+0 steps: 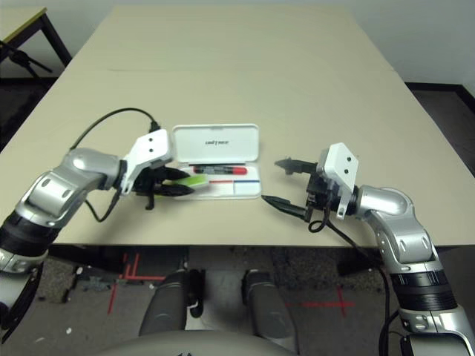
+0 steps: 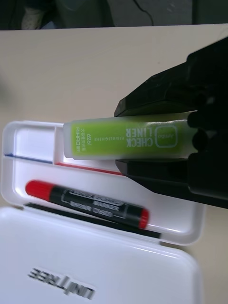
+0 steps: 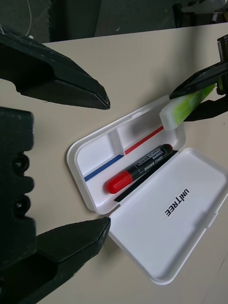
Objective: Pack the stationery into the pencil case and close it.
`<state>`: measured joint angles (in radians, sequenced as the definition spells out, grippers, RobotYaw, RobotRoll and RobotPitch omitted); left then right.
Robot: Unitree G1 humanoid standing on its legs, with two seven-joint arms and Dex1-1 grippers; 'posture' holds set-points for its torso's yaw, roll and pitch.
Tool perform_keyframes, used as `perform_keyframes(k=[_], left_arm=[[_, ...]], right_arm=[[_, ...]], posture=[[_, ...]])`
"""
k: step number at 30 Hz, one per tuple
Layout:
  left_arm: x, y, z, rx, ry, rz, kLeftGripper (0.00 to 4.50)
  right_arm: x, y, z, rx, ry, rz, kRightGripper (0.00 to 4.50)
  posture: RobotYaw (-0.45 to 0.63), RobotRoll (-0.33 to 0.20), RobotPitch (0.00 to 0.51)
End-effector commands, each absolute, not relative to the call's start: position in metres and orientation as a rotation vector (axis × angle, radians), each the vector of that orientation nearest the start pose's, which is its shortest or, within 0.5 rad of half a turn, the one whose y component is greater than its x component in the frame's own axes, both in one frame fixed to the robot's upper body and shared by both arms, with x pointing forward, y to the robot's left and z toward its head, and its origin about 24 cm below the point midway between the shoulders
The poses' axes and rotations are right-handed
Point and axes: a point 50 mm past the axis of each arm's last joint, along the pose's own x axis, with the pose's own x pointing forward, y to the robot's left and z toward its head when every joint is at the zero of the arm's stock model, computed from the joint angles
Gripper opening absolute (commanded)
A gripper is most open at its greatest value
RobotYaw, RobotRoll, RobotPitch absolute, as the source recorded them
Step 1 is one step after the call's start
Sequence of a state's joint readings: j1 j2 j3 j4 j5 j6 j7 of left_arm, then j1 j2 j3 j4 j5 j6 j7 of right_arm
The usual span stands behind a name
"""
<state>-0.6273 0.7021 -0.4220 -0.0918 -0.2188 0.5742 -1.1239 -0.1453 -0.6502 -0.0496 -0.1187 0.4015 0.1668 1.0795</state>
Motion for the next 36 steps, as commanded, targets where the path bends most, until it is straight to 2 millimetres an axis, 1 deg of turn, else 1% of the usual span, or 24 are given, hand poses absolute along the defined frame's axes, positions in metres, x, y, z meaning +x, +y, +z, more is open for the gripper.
perform_keyframes(k=[1, 4, 5, 13, 20, 26, 28, 29, 32, 36], left_arm=[[0.295, 0.126, 0.138, 0.656, 0.418, -1.374, 1.13], [0.3, 0.123, 0.136, 0.714, 0.41, -1.394, 1.13], [0.302, 0.122, 0.136, 0.723, 0.406, -1.394, 1.13], [0.309, 0.109, 0.135, 0.726, 0.379, -1.412, 1.13], [0.309, 0.105, 0.134, 0.72, 0.386, -1.417, 1.13], [0.307, 0.105, 0.134, 0.701, 0.397, -1.413, 3.28], [0.307, 0.105, 0.135, 0.701, 0.397, -1.412, 4.15], [0.307, 0.106, 0.135, 0.7, 0.395, -1.409, 4.47], [0.306, 0.11, 0.143, 0.671, 0.365, -1.39, 4.47], [0.299, 0.12, 0.155, 0.61, 0.297, -1.394, 4.47]], right_arm=[[0.249, -0.21, 0.124, -0.299, 0.035, 1.089, 4.5], [0.248, -0.209, 0.123, -0.298, 0.034, 1.087, 4.5], [0.248, -0.209, 0.123, -0.297, 0.034, 1.086, 4.5], [0.247, -0.209, 0.123, -0.295, 0.034, 1.077, 4.5], [0.245, -0.208, 0.122, -0.292, 0.037, 1.074, 4.5], [0.244, -0.208, 0.122, -0.29, 0.038, 1.073, 4.5], [0.244, -0.208, 0.121, -0.289, 0.039, 1.073, 4.5], [0.244, -0.207, 0.121, -0.288, 0.04, 1.073, 4.5], [0.245, -0.207, 0.12, -0.285, 0.04, 1.073, 4.5], [0.245, -0.208, 0.119, -0.283, 0.042, 1.066, 4.5]], posture=[[-0.11, 0.0, 0.108], [-0.11, 0.0, 0.108], [-0.12, 0.0, 0.112], [-0.14, 0.0, 0.118], [-0.14, 0.0, 0.125], [-0.14, 0.0, 0.13], [-0.14, 0.0, 0.13], [-0.14, 0.0, 0.132], [-0.14, 0.0, 0.134], [-0.13, 0.0, 0.136]])
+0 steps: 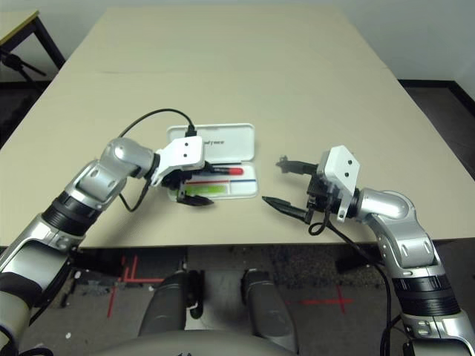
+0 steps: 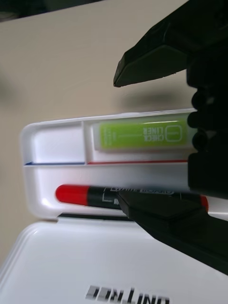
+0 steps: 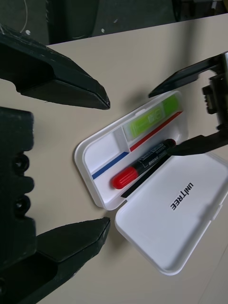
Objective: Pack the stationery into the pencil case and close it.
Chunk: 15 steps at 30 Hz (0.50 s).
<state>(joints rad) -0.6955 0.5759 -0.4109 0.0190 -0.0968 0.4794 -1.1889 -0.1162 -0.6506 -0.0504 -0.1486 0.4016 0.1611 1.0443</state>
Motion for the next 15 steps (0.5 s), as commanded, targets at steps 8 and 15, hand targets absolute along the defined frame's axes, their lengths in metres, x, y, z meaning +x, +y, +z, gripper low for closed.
perform_keyframes(k=[8, 15], left_arm=[[0.28, 0.172, 0.159, 0.523, 0.209, -1.297, 4.47], [0.273, 0.215, 0.142, 0.526, 0.217, -1.12, 4.47]], right_arm=[[0.25, -0.209, 0.116, -0.259, 0.046, 1.004, 4.5], [0.264, -0.215, 0.118, -0.227, 0.037, 0.862, 4.5]], posture=[[-0.11, 0.0, 0.142], [-0.09, 0.0, 0.145]])
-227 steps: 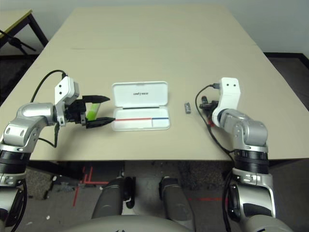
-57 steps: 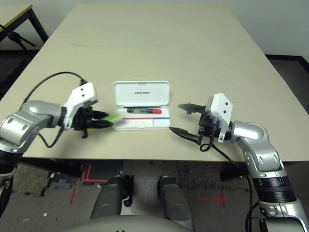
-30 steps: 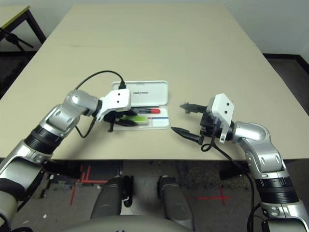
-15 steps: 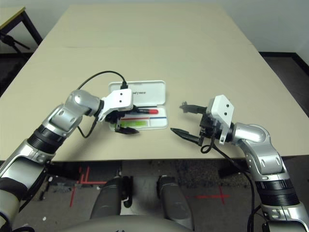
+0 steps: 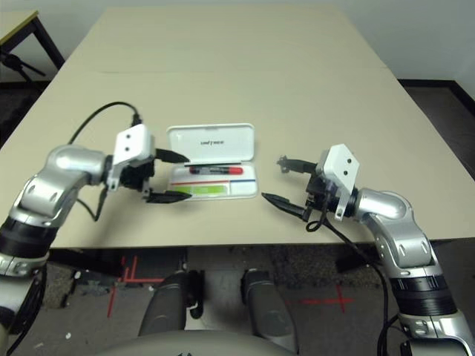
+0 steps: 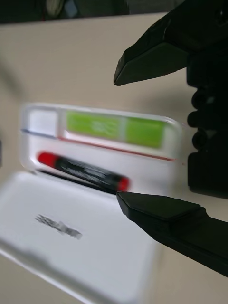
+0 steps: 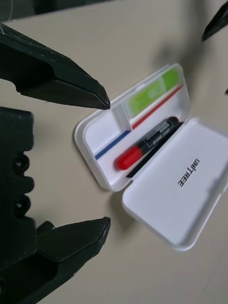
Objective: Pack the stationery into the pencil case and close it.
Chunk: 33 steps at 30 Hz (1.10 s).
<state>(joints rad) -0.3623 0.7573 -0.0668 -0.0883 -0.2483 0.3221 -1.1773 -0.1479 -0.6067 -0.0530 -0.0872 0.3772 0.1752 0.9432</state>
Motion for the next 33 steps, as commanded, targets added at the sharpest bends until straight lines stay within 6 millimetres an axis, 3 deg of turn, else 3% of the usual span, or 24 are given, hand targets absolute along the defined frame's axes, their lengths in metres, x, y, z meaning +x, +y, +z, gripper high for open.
perform_keyframes(k=[1, 9, 14, 18, 24, 33], left_arm=[[0.272, 0.217, 0.141, 0.527, 0.213, -1.108, 4.47], [0.269, 0.217, 0.135, 0.506, 0.174, -1.071, 4.47], [0.269, 0.215, 0.131, 0.51, 0.173, -1.071, 4.47], [0.27, 0.214, 0.13, 0.513, 0.172, -1.078, 4.47], [0.271, 0.211, 0.13, 0.518, 0.168, -1.093, 4.47], [0.27, 0.209, 0.132, 0.523, 0.168, -1.098, 4.47]], right_arm=[[0.265, -0.215, 0.119, -0.218, 0.034, 0.84, 4.5], [0.279, -0.216, 0.134, -0.111, 0.053, 0.484, 4.5], [0.28, -0.209, 0.125, -0.079, 0.137, 0.33, 4.5], [0.281, -0.19, 0.115, 0.028, 0.218, 0.201, 4.5], [0.285, -0.174, 0.104, 0.061, 0.304, 0.134, 4.5], [0.292, -0.176, 0.091, 0.034, 0.393, 0.081, 4.5]], posture=[[-0.09, 0.0, 0.145], [-0.07, 0.0, 0.144], [-0.07, 0.0, 0.14], [-0.07, 0.0, 0.137], [-0.07, 0.0, 0.136], [-0.05, 0.0, 0.138]])
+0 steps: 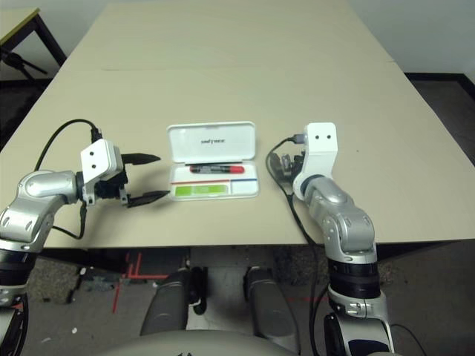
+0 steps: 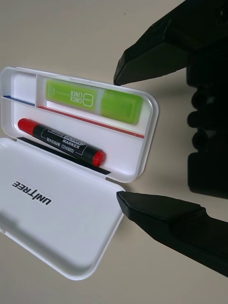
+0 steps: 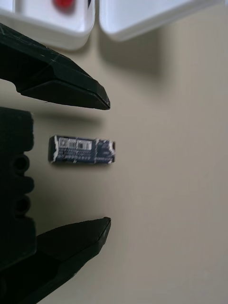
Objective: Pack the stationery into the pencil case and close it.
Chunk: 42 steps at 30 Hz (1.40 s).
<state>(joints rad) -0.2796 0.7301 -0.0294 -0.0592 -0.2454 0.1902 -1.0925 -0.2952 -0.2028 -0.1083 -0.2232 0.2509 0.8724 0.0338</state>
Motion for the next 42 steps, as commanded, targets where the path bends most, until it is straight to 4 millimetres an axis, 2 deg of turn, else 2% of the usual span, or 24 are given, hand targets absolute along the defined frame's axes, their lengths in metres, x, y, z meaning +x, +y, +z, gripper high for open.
perform_keyframes(k=[1, 7, 13, 18, 22, 26, 32, 37, 42], left_arm=[[0.27, 0.209, 0.132, 0.523, 0.168, -1.098, 4.47], [0.269, 0.206, 0.132, 0.522, 0.166, -1.099, 4.47], [0.268, 0.204, 0.132, 0.521, 0.168, -1.103, 4.5], [0.268, 0.203, 0.132, 0.519, 0.168, -1.107, 4.5], [0.269, 0.202, 0.132, 0.521, 0.171, -1.109, 4.5], [0.269, 0.202, 0.133, 0.522, 0.172, -1.111, 4.5], [0.27, 0.202, 0.134, 0.527, 0.173, -1.11, 4.5], [0.272, 0.202, 0.135, 0.532, 0.169, -1.11, 4.5], [0.272, 0.202, 0.136, 0.534, 0.163, -1.111, 4.5]], right_arm=[[0.292, -0.175, 0.09, 0.033, 0.397, 0.086, 4.5], [0.297, -0.17, 0.085, 0.034, 0.426, 0.111, 4.5], [0.3, -0.172, 0.09, 0.017, 0.404, 0.139, 2.4], [0.301, -0.181, 0.094, -0.005, 0.399, 0.141, 0.41], [0.305, -0.194, 0.104, -0.046, 0.381, 0.154, 0.34], [0.308, -0.206, 0.121, -0.118, 0.354, 0.265, 0.34], [0.301, -0.204, 0.147, -0.283, 0.295, 0.663, 0.34], [0.293, -0.198, 0.157, -0.396, 0.276, 0.975, 0.34], [0.296, -0.185, 0.159, -0.514, 0.246, 1.219, 0.34]], posture=[[-0.05, 0.0, 0.137], [-0.04, 0.0, 0.135], [-0.04, 0.0, 0.135], [-0.04, 0.0, 0.134], [-0.05, 0.0, 0.135], [-0.05, 0.0, 0.135], [-0.05, 0.0, 0.133], [-0.05, 0.0, 0.129], [-0.04, 0.0, 0.128]])
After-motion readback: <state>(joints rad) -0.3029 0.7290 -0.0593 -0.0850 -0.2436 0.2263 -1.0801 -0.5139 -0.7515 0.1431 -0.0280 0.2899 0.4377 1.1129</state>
